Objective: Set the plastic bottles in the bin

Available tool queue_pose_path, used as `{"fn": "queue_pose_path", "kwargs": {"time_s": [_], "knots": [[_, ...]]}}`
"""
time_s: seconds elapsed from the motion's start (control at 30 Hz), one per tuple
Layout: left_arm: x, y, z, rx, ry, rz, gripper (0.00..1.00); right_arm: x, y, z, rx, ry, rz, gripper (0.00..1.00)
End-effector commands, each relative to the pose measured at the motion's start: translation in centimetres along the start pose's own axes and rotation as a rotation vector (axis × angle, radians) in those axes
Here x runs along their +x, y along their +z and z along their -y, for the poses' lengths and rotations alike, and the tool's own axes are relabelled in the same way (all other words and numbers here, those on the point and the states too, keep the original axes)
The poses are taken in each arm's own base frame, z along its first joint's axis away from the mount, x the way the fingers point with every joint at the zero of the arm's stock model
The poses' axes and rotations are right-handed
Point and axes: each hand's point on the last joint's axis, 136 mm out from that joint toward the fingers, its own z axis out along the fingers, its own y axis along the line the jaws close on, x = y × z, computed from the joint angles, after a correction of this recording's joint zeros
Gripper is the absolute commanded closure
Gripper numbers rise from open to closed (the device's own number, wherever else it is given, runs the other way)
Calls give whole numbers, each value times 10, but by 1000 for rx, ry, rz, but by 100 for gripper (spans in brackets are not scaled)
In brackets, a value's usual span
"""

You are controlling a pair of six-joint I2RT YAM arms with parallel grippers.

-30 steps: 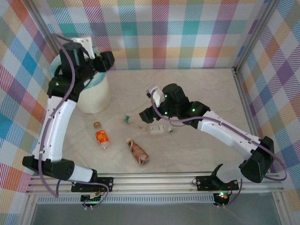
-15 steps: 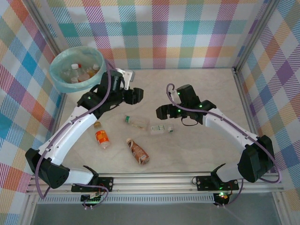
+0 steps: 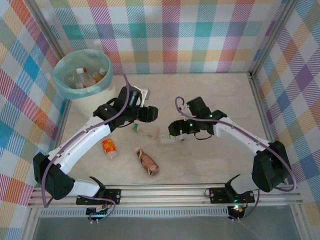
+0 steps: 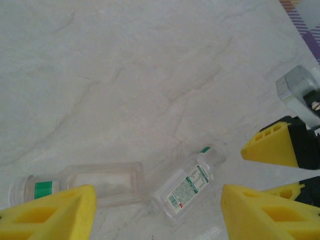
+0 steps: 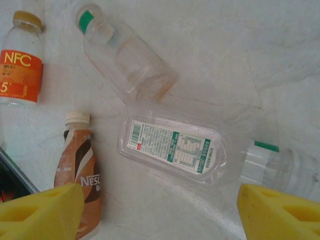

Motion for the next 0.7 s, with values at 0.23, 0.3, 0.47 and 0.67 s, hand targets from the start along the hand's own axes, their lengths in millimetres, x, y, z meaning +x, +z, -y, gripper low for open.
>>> {"fn": "queue_pose_path", "kwargs": {"time_s": [0.23,0.3,0.47,0.67], "knots": [[9,2,-20,-110,-47,8,33,-4,18,-10,-75,-121,-40,20],[8,-1,-22,-123,-50,21,32,-5,22,-6,-62,-231,-47,18],[6,-6,-26,-140,-50,38,31,-16,26,-2,-40,-493,26,12],[4,-12,-27,-150,-25,51,30,-1,39,-1,-95,-741,34,6]]}}
